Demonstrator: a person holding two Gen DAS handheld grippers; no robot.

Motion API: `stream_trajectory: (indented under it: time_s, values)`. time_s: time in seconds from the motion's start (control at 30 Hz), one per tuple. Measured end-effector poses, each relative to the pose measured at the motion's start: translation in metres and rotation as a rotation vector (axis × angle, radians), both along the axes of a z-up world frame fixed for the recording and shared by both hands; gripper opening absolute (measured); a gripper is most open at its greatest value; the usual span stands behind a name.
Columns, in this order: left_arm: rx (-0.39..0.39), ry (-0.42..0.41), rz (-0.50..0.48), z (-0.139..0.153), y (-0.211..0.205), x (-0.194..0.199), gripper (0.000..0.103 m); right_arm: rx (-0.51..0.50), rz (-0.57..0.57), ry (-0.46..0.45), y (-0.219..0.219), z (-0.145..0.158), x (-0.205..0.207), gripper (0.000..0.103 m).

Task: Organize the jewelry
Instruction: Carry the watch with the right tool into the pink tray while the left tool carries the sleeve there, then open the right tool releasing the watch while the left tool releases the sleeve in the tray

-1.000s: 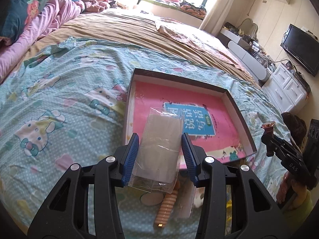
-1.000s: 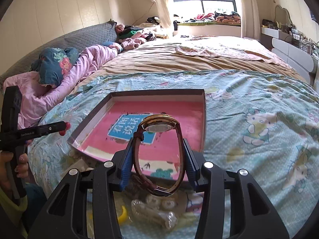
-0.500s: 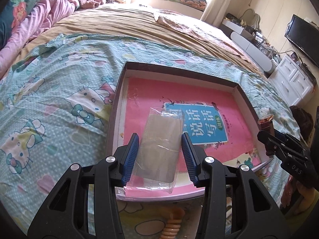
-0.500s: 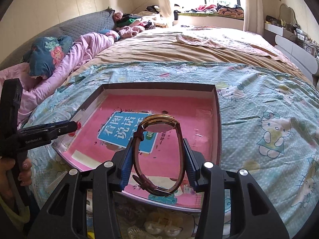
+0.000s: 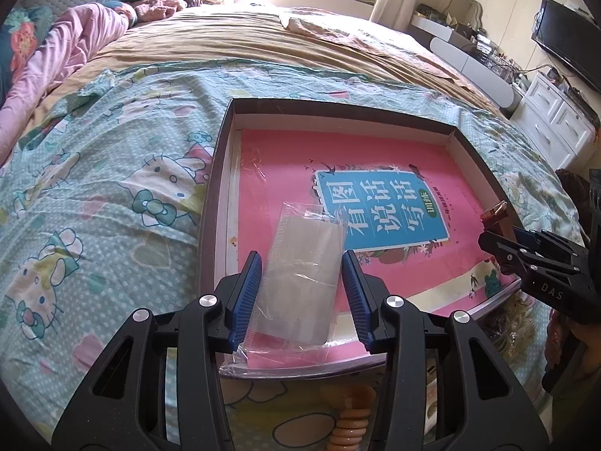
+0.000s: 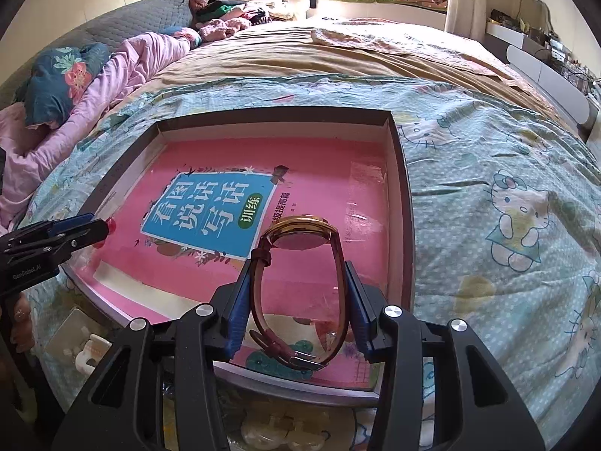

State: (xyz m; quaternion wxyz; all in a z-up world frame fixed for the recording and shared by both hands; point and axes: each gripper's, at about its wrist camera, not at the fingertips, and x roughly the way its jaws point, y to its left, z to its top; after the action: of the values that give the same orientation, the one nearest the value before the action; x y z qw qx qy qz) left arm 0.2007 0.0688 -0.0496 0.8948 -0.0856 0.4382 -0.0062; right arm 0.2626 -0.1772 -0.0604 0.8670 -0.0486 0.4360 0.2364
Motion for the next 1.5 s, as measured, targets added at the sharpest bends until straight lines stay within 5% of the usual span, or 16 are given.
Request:
stream_trajectory:
  time_s: [0.27, 0.57, 0.83, 1.1, 1.5]
  values:
    - [0.012, 0.012, -0.015, -0.004, -0.003, -0.001, 0.036, -0.001, -0.012, -0.001, 0.001, 0.000, -0.004, 0.048]
    - [0.002, 0.013, -0.012, -0.003, 0.000, -0.002, 0.037, 0.056, -0.056, -0.056, -0.018, 0.020, -0.017, 0.074]
    - [-0.004, -0.025, 0.006, 0.010, 0.002, -0.013, 0.068, 0.095, -0.077, -0.083, -0.036, 0.037, -0.032, 0.082]
    - [-0.023, -0.106, 0.024, 0.041, 0.004, -0.031, 0.088, 0.117, -0.076, -0.117, -0.046, 0.055, -0.046, 0.085]
    - [-0.029, -0.183, 0.039, 0.074, 0.004, -0.065, 0.089, 0.146, -0.061, -0.148, -0.056, 0.074, -0.070, 0.085]
